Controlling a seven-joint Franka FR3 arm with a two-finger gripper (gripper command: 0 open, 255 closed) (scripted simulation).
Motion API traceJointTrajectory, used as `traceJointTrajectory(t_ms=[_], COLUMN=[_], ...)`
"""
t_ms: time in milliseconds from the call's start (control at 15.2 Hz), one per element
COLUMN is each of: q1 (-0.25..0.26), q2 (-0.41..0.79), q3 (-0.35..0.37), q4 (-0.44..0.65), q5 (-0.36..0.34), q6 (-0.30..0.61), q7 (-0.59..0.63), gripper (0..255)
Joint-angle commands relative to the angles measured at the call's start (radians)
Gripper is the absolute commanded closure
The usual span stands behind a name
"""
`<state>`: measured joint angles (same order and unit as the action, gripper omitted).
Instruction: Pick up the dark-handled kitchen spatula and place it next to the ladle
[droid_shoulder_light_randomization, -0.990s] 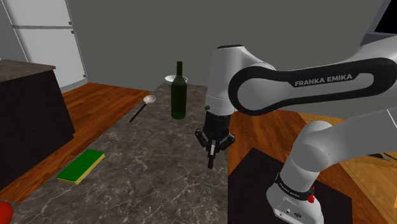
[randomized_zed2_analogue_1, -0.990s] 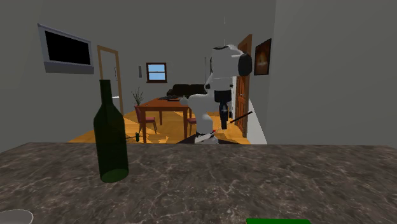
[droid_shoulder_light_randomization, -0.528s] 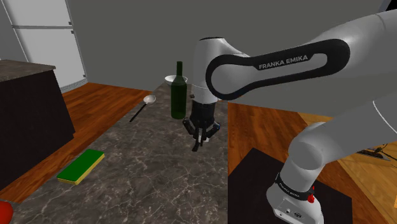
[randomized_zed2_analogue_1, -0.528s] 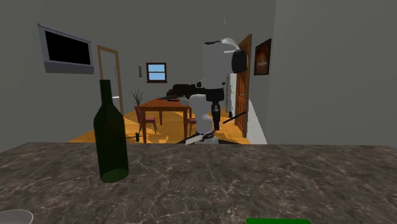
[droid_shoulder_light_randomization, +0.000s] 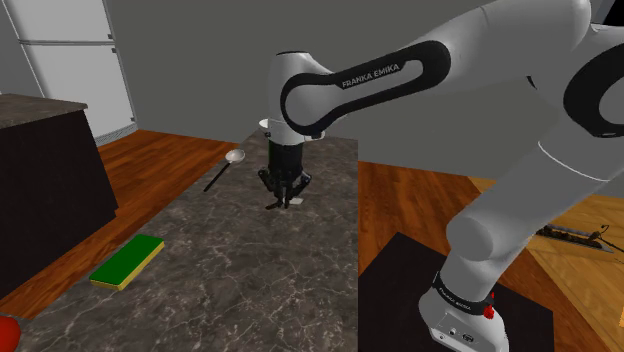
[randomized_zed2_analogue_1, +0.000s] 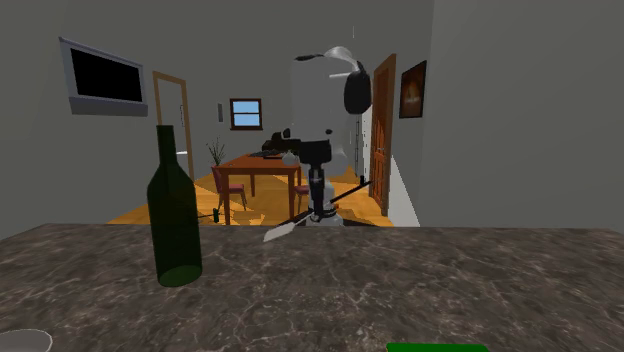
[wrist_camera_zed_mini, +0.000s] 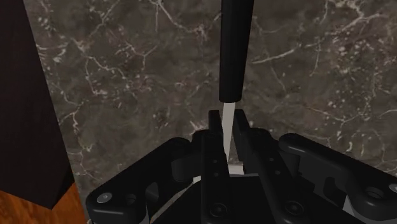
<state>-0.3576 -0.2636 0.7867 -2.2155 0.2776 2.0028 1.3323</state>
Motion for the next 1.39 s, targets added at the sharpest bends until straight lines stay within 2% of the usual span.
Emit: traceJointTrajectory(t_ms=[0, 264, 462, 858, 1188, 1320], q1=[-0.038, -0.066, -0.042, 0.075, 0.220, 0.226], q2=[0.099, 0.302, 0.453, 0.729, 0.973, 0.985], q3=[0.024, 0.049, 0.036, -0.035, -0.107, -0.112], q4=[0.069, 0.228, 0.365, 0.700, 1.093, 1.102], q5=[-0.073, -0.236, -0.356, -0.534, -0.636, -0.640], q6=[0.013, 0.002, -0.033, -0.153, -0.309, -0.305], q7=[0.027, 0.103, 0.155, 0.197, 0.171, 0.169], gripper=[255, 255, 255, 255, 255, 255])
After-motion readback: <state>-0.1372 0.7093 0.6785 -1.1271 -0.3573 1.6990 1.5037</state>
